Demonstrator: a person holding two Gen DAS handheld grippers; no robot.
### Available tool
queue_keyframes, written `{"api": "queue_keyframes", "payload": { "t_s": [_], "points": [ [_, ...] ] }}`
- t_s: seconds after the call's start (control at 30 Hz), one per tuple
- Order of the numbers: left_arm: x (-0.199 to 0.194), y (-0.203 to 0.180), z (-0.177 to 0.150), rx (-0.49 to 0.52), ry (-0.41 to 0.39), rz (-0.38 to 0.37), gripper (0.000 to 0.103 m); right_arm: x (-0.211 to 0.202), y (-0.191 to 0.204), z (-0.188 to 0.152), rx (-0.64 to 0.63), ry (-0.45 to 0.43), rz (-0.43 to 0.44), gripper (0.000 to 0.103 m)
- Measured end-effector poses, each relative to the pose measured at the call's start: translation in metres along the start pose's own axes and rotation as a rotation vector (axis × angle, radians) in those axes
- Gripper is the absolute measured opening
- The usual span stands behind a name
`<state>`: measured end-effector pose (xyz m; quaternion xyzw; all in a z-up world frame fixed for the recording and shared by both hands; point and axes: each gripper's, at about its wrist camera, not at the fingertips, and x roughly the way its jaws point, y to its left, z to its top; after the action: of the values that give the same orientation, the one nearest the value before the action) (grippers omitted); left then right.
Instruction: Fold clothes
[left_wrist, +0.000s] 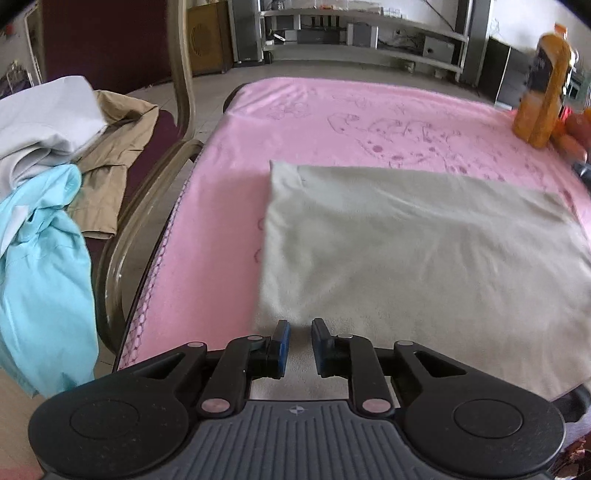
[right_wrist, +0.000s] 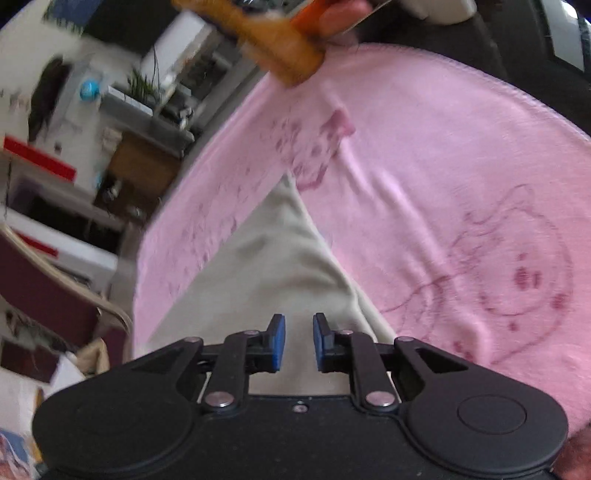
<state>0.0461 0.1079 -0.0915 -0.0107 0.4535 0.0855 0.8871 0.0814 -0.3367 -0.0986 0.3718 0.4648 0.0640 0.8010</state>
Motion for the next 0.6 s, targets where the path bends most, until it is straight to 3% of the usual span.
{"api": "queue_keyframes", "payload": {
  "t_s": [0.13, 0.2, 0.27, 0.33, 0.47, 0.6],
  "points": [
    [0.000, -0.001, -0.006, 0.029, 0.004, 0.030, 0.023, 0.002, -0.006, -0.002, 0.009, 0.017, -0.094, 0.004],
    [-0.003, 0.004, -0.009, 0.014, 0.018, 0.052, 0.023, -0.008, -0.009, -0.004, 0.011, -0.007, -0.162, 0.004],
    [-0.009, 0.009, -0.013, -0.021, 0.017, 0.063, 0.020, -0.019, -0.014, -0.007, 0.015, -0.044, -0.198, 0.017],
    [-0.019, 0.011, -0.017, -0.056, 0.000, 0.035, 0.018, -0.031, -0.019, -0.010, 0.019, -0.082, -0.233, 0.017],
    [-0.034, -0.001, -0.023, -0.046, -0.050, -0.034, 0.018, -0.035, -0.015, -0.020, 0.006, -0.065, -0.059, 0.017],
    [-0.026, -0.019, -0.022, 0.021, -0.047, -0.044, 0.019, -0.014, 0.007, -0.039, -0.075, 0.045, 0.079, 0.017]
  ]
}}
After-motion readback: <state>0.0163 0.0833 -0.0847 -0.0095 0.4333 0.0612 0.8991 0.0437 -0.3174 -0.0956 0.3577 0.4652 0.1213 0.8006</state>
